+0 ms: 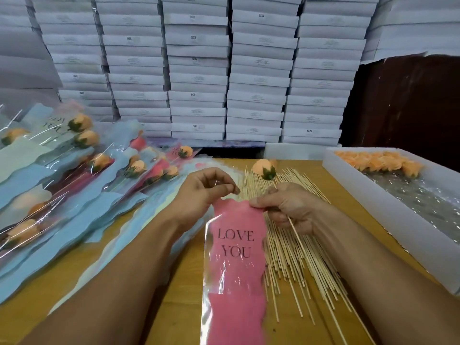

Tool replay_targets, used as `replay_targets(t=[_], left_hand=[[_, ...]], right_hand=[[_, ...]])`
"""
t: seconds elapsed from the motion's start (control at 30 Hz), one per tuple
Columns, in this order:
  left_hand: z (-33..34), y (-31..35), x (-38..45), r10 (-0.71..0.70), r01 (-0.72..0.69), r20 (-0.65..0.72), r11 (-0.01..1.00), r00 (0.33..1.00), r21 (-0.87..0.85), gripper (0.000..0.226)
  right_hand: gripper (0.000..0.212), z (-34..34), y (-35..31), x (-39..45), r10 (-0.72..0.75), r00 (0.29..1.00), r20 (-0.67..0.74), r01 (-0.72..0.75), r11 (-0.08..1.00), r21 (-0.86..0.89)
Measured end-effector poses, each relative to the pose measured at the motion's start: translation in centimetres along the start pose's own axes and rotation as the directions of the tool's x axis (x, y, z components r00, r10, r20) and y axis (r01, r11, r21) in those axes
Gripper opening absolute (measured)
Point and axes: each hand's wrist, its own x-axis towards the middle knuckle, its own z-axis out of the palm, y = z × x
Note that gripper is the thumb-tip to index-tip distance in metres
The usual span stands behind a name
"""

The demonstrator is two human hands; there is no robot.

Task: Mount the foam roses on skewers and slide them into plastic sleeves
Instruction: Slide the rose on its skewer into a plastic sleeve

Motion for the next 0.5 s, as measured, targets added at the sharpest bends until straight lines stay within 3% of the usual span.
replay_targets(t=[0.1, 0.13, 0.27, 0.4, 0.5], left_hand=[[-0.2, -0.2, -0.1, 0.006, -0.008, 0.089, 1.0, 0.996, 0.024, 0.011], [-0.3, -0.3, 0.0, 0.004, -0.007, 0.099, 1.0, 0.995, 0.031, 0.013], [-0.4, -0.4, 0.1, -0.052, 0.051, 0.138, 0.999, 0.989, 0.011, 0.013], [-0.3, -0.4, 0.2, -0.053, 0.056, 0.234, 0.998, 0.971, -0.005, 0.008], [-0.1, -0.1, 0.2, -0.048, 0.076, 0.285, 0.993, 0.957, -0.085, 0.012]], right_hand=[[0.019, -0.2, -0.2, -0.1, 0.024, 0.999, 0.039, -0.024, 1.0, -0.015], [0.026, -0.4, -0.2, 0.0, 0.033, 0.999, 0.024, -0.032, 0.999, -0.025], [0.046, -1.3, -0.2, 0.9, 0.053, 0.981, -0.186, -0.059, 0.998, -0.027], [0.043, -2.5, -2.4, 2.8, -0.007, 0.898, -0.44, 0.02, 0.999, 0.025], [0.036, -3.2, -5.8, 4.4, -0.089, 0.84, -0.535, 0.106, 0.994, 0.002]])
